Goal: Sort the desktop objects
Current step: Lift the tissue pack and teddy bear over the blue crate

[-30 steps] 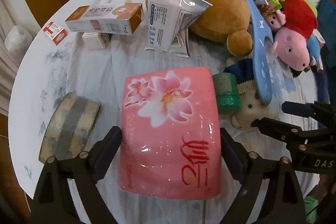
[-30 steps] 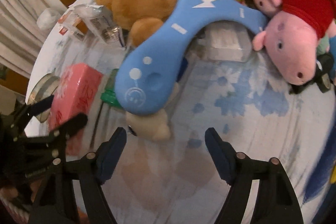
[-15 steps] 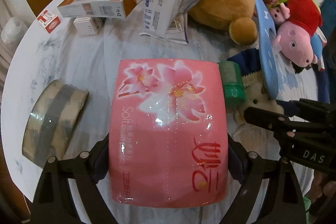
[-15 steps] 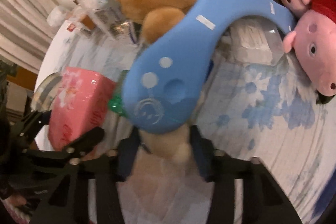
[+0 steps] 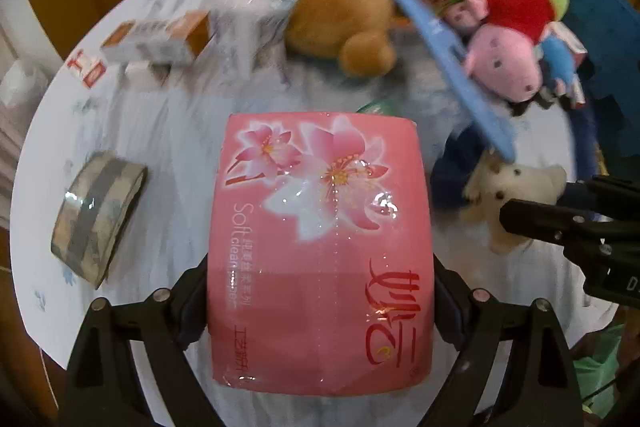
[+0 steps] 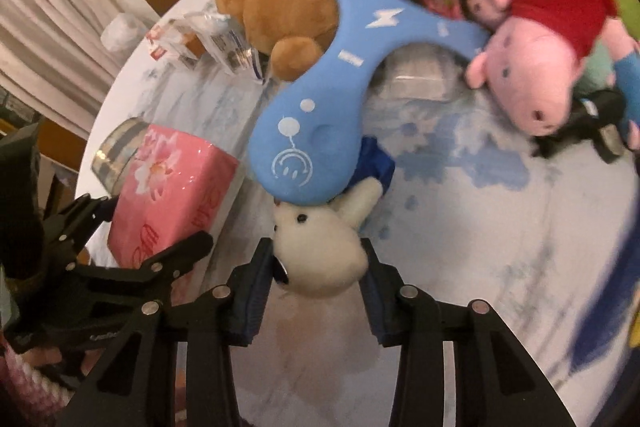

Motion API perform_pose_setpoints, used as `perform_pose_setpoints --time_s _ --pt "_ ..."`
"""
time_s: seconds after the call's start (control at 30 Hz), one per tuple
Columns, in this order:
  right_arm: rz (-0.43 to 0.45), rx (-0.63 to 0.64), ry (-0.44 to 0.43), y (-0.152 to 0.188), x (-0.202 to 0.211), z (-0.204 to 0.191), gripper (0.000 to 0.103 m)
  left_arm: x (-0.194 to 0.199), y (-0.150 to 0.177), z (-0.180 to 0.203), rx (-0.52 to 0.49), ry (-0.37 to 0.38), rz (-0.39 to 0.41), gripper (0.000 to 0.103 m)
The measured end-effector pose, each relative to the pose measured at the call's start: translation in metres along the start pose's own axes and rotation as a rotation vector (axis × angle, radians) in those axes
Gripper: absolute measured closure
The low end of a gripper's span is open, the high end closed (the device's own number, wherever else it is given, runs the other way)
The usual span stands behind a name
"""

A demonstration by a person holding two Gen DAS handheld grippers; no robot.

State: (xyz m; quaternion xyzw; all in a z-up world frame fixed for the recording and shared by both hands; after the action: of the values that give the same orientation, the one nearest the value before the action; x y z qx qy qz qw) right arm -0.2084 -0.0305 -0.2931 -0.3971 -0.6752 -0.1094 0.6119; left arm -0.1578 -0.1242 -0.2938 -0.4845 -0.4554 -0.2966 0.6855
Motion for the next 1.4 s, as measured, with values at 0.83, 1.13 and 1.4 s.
perform_pose_setpoints --time_s 0.83,1.13,1.4 --pt "0.528 -0.005 0.174 0.01 0.268 0.106 0.063 0.147 -0.086 0.227 -0.208 0.103 0.385 0.013" --pt "0.769 -0.074 0.353 0.051 0.406 0.165 0.063 0.222 -0.102 0.364 -0.347 0.254 0.546 0.013" --pt "0.867 -0.193 0.529 0.113 0.491 0.234 0.063 0.258 -0.094 0.486 -0.447 0.345 0.583 0.013"
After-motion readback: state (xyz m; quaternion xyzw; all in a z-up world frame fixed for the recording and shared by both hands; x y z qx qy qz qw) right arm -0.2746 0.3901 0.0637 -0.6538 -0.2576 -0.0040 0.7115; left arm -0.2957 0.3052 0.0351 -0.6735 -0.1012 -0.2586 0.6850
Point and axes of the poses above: each gripper's, at about its wrist camera, not at the fingertips, and x roughly against the way its jaws point, z to its right, y to its underside, the point moved 10 cm from there along -x, roughly the way its jaws point, and after that the axes turned 5 degrees about x, right-handed, at the moved point
